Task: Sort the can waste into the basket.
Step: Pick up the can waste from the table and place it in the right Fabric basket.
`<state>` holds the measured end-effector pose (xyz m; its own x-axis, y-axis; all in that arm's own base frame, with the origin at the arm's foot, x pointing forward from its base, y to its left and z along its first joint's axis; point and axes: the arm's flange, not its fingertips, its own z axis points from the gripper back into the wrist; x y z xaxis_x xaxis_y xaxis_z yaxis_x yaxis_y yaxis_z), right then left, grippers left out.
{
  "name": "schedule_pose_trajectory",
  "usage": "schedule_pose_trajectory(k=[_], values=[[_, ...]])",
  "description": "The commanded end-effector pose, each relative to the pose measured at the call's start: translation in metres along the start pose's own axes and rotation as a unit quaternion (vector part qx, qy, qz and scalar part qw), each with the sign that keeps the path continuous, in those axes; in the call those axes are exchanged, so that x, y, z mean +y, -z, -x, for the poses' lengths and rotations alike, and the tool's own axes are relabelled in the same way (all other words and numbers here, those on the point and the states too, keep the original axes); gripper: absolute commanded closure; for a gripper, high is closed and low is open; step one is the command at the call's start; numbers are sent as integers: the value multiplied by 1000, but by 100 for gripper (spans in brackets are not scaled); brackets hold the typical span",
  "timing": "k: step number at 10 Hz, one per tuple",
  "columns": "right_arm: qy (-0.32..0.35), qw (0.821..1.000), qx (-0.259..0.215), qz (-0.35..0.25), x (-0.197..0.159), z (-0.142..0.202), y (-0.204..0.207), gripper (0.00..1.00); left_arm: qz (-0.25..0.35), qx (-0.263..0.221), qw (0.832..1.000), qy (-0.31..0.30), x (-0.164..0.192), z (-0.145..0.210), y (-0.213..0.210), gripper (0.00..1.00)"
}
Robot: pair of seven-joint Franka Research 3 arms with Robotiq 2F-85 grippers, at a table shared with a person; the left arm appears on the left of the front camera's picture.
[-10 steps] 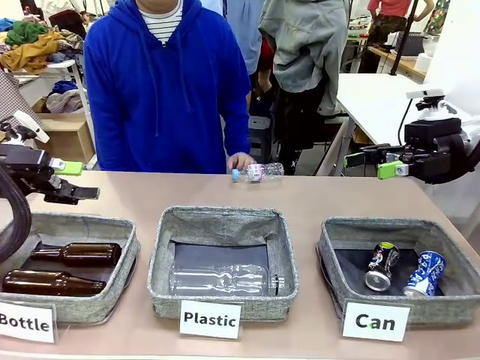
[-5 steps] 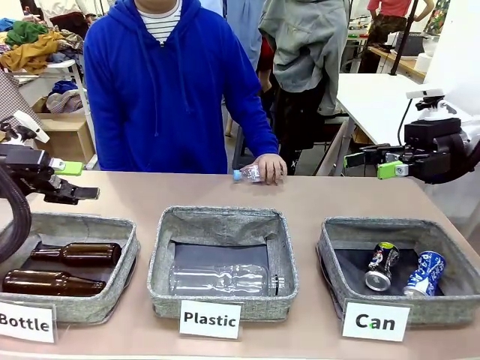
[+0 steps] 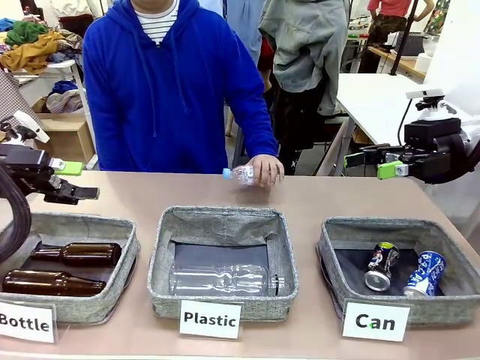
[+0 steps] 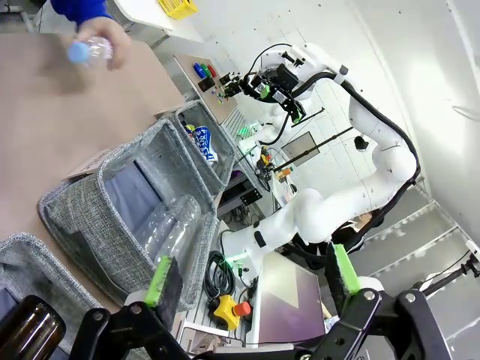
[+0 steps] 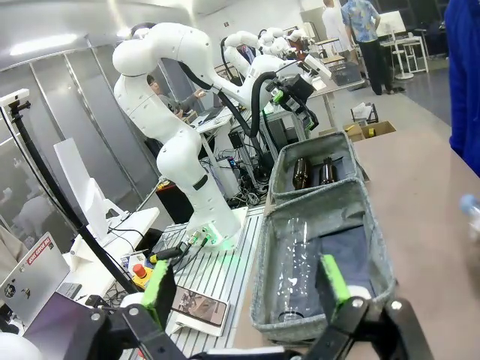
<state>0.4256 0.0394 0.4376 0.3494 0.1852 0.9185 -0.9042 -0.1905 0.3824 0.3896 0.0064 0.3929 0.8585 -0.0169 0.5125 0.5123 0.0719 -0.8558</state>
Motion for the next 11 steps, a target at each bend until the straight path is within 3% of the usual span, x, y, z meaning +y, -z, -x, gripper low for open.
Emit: schedule_pose_trajectory(k=[1,11], values=[[-4,1000,3,5,0,-1,-1,0,2,3,1000,8,-3,0,-2,0],[-4,1000,3,5,0,-1,-1,0,2,3,1000,8,-3,0,-2,0]])
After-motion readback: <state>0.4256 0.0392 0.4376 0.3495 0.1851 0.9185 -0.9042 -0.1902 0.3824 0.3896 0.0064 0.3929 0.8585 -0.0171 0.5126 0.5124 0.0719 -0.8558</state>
